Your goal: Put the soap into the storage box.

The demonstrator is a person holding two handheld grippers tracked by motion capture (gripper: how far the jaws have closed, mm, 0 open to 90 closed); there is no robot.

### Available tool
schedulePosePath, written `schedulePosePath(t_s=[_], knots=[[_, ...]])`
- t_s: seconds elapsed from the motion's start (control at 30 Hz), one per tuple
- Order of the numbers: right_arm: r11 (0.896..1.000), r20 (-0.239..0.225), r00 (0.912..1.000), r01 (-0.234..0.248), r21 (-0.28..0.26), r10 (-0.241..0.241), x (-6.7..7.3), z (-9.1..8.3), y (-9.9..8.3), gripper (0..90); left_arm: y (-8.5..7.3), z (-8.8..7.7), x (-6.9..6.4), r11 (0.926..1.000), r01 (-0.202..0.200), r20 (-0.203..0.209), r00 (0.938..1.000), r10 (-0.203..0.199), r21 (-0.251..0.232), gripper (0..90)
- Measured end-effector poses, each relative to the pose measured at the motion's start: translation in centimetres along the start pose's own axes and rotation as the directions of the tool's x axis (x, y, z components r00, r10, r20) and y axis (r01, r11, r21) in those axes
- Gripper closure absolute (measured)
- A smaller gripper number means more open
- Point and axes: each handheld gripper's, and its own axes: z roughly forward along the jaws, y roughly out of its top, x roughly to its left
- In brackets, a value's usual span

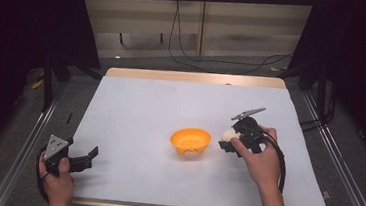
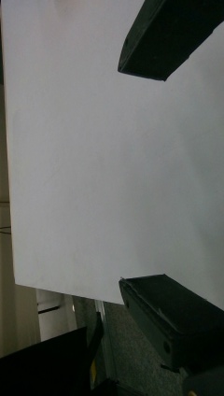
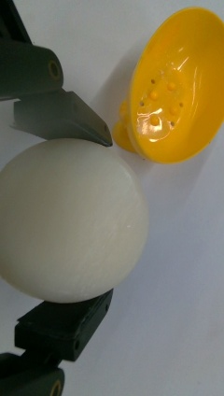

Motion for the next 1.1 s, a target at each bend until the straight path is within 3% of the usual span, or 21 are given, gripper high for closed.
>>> schedulePosePath(t_s=[0.63,1.1], knots=[[0.999,-0.022,0.9993,0.028,-0.025,-0.029,1.5,0.2,2.0,24.4,0.0,0.0,0.0,1.0,0.001,0.002,1.0,-0.001,0.002,0.1],[0.998,-0.046,0.9977,0.049,-0.03,-0.05,3.2,1.4,3.5,24.5,0.0,0.0,0.0,1.0,0.001,0.001,1.0,-0.001,0.003,0.1]])
